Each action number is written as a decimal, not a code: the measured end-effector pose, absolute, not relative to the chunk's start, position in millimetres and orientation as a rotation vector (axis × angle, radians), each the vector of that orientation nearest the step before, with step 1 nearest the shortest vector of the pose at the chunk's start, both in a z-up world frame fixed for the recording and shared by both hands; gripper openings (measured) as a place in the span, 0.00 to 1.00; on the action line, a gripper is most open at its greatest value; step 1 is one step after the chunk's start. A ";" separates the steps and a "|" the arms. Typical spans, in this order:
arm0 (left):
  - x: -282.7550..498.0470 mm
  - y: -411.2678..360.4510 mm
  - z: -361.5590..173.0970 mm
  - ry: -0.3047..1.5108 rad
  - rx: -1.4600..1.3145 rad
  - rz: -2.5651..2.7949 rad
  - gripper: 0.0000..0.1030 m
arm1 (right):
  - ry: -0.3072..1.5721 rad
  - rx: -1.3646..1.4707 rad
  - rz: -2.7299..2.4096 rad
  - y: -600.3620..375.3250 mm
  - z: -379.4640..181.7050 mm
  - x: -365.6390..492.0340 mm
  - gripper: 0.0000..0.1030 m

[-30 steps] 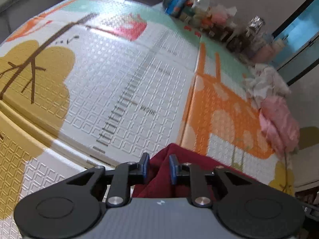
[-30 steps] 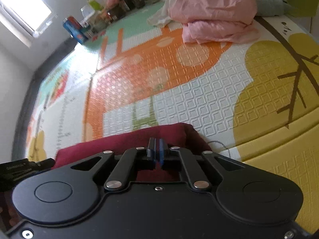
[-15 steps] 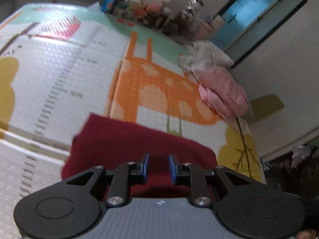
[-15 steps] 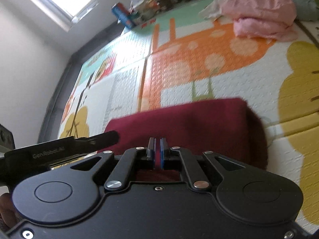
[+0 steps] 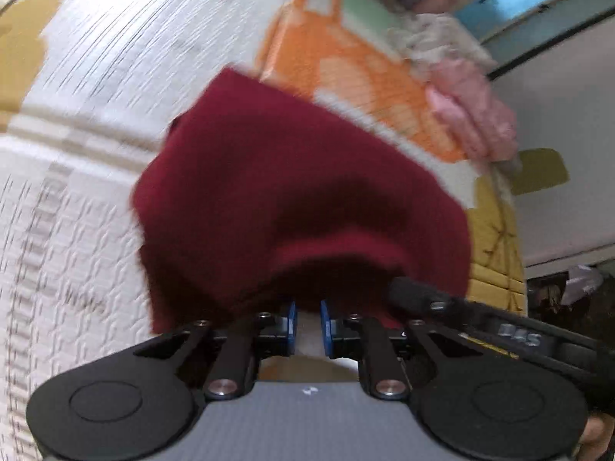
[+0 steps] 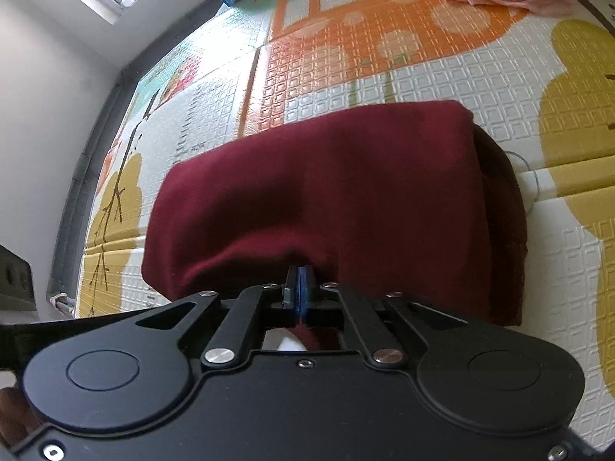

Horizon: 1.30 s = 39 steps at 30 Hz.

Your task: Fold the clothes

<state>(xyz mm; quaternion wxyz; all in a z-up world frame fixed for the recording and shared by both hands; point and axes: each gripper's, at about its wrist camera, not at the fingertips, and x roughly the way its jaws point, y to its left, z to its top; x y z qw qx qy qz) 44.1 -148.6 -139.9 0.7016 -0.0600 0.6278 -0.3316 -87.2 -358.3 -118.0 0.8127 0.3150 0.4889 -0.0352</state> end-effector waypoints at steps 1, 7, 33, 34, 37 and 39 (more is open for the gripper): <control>45.1 -144.5 -144.0 1.411 -0.136 -0.721 0.13 | 1.043 0.673 -0.074 -359.7 -118.9 -88.9 0.00; 42.7 -131.3 -147.4 1.429 -0.129 -0.723 0.12 | 1.044 0.697 -0.079 -366.3 -123.8 -101.3 0.00; 36.6 -125.3 -75.3 1.141 -0.090 -0.783 0.22 | 0.964 0.707 -0.128 -376.3 -80.0 -111.4 0.06; 37.1 -125.7 -78.2 1.146 -0.077 -0.761 0.22 | 0.976 0.701 -0.135 -375.0 -83.7 -108.9 0.06; 39.1 -126.4 -89.2 1.167 -0.048 -0.706 0.22 | 1.008 0.690 -0.165 -373.2 -97.0 -107.5 0.05; 40.4 -120.4 -96.0 1.189 -0.061 -0.693 0.22 | 1.024 0.687 -0.183 -375.8 -104.5 -107.6 0.05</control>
